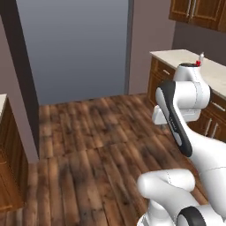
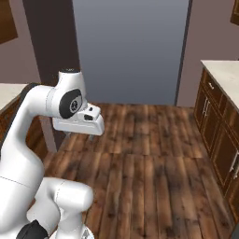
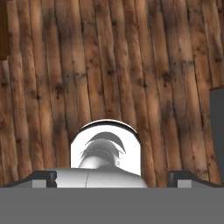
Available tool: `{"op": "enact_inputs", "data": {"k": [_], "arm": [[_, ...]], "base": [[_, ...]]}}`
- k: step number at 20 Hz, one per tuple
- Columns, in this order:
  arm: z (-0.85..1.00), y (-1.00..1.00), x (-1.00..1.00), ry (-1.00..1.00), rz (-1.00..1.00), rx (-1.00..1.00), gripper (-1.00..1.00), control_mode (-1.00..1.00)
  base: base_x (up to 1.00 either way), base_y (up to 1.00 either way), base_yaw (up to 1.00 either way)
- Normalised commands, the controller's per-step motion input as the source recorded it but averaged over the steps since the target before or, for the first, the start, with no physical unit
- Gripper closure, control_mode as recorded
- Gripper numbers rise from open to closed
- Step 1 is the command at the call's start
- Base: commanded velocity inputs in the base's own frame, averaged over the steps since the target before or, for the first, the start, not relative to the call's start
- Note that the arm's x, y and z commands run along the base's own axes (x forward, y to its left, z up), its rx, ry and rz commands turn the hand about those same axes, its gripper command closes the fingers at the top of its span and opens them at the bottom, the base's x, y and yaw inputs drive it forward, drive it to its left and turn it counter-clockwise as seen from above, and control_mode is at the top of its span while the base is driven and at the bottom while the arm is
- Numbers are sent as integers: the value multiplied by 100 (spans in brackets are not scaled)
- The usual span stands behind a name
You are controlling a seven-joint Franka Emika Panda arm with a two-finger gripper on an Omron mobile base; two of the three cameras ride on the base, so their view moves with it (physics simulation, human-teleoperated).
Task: Move the drinks to the dining counter.
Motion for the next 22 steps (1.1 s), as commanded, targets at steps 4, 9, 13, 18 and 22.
{"op": "enact_inputs", "data": {"k": [4,9,13,18,22], "arm": [[0,0,0,0,0,0,-100,100],[0,0,0,0,0,0,-100,100],[0,0,0,0,0,0,-100,100],[0,0,0,0,0,0,-100,100],[0,0,0,0,0,0,-100,100]], "base": [[100,-18,-1],[100,-22,-6],[100,-29,-12],[100,-42,-29],[87,-17,-51]]}}
